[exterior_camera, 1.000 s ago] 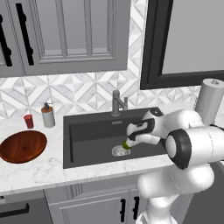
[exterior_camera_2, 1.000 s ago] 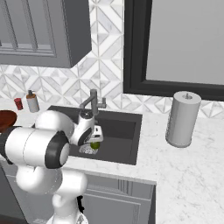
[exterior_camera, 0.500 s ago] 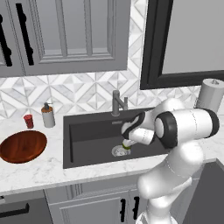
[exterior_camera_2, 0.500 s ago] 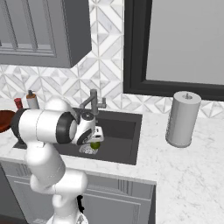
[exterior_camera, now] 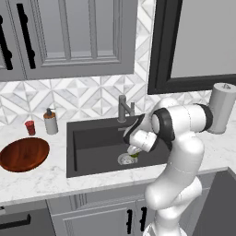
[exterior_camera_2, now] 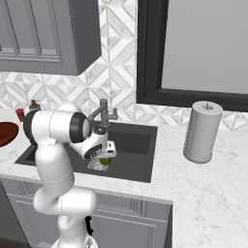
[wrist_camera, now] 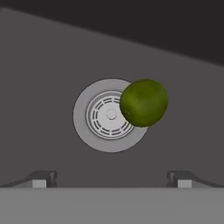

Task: Pick the lime from the sink and place it in the bowl. Then pick the bowl and place it in the microwave. Then close the microwave door and press the start button.

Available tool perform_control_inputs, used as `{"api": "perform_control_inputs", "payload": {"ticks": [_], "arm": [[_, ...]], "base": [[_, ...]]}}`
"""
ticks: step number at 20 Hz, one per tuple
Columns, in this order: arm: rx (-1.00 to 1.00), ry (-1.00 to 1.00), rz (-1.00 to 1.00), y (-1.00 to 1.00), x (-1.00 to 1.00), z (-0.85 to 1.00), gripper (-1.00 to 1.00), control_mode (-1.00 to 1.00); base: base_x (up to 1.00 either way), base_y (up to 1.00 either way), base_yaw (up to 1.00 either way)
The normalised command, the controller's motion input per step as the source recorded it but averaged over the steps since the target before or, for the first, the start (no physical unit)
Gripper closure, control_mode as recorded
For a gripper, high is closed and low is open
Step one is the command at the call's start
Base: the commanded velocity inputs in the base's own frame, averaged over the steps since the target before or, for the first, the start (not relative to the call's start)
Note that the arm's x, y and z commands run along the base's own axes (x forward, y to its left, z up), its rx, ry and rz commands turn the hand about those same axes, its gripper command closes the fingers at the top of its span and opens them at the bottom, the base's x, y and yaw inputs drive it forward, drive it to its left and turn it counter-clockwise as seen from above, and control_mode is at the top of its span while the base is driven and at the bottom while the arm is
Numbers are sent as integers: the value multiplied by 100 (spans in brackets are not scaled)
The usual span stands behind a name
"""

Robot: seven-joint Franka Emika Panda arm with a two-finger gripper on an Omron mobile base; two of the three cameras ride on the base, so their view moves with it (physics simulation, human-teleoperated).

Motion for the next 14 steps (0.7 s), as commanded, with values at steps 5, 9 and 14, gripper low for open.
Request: {"api": "perform_control_inputs", "payload": {"ticks": [5,9,14], "arm": [[0,0,0,0,34,-26,-100,-100],[0,0,0,0,34,-24,-100,-100],[0,0,0,0,36,-25,-100,-100]], "base": [[0,0,0],[0,0,0],[0,0,0]]}}
